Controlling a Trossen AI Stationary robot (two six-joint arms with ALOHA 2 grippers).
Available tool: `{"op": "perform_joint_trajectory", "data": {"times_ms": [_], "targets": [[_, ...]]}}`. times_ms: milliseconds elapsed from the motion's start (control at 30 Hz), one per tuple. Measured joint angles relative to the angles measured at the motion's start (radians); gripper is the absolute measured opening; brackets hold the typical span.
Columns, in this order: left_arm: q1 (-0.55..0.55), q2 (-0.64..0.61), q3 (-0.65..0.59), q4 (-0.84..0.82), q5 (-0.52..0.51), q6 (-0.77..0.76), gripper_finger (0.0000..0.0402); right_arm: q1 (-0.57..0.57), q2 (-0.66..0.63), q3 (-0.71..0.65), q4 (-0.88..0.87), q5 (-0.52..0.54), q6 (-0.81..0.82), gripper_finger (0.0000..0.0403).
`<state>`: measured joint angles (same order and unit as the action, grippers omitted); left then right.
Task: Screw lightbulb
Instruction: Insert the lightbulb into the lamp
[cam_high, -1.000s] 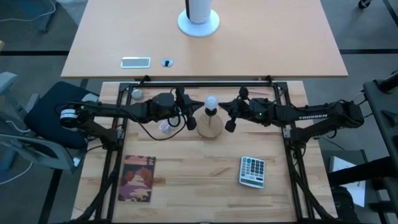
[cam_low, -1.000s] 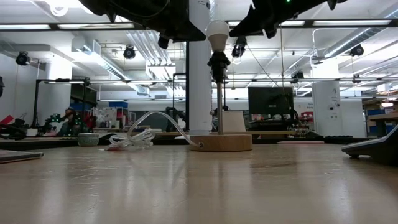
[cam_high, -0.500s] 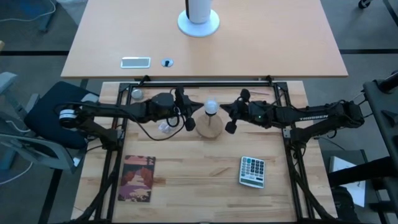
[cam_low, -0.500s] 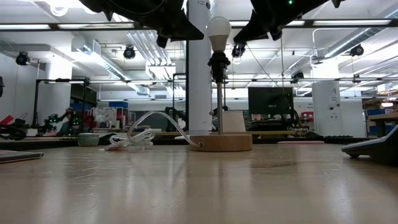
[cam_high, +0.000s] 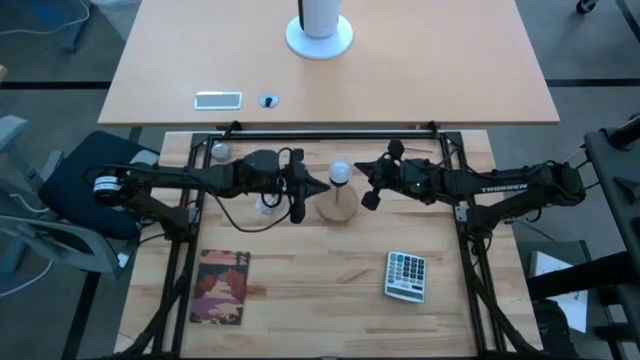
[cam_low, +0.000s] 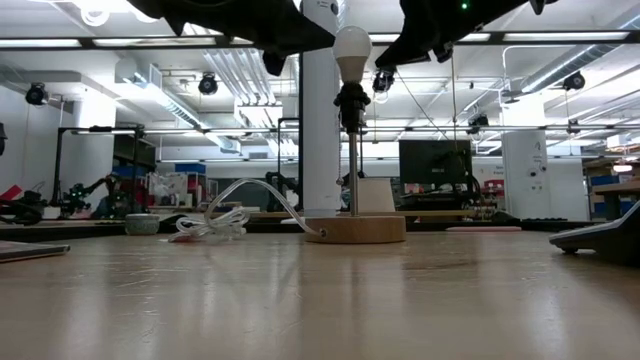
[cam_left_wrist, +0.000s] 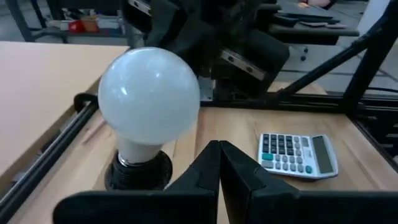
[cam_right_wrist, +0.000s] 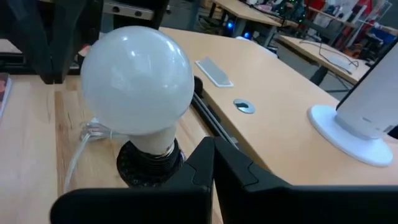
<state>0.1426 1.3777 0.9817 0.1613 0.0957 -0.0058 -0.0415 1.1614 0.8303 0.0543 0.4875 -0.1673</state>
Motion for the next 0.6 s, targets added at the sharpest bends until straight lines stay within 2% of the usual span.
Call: {"op": "perform_joint_trajectory", "data": {"times_ms": [133, 333, 600], "targets": [[0.001, 0.0, 0.0, 0.024, -0.06, 0.01, 0.0, 0.007, -0.002, 0.0, -0.006, -0.075, 0.016, 0.0], [0.004, 0.0, 0.0, 0.04, -0.182, 0.066, 0.0, 0.021, -0.006, 0.0, -0.021, -0.088, 0.045, 0.0], [0.009, 0.0, 0.0, 0.041, -0.193, 0.075, 0.0, 0.053, -0.015, 0.0, 0.002, -0.138, 0.02, 0.0]]}}
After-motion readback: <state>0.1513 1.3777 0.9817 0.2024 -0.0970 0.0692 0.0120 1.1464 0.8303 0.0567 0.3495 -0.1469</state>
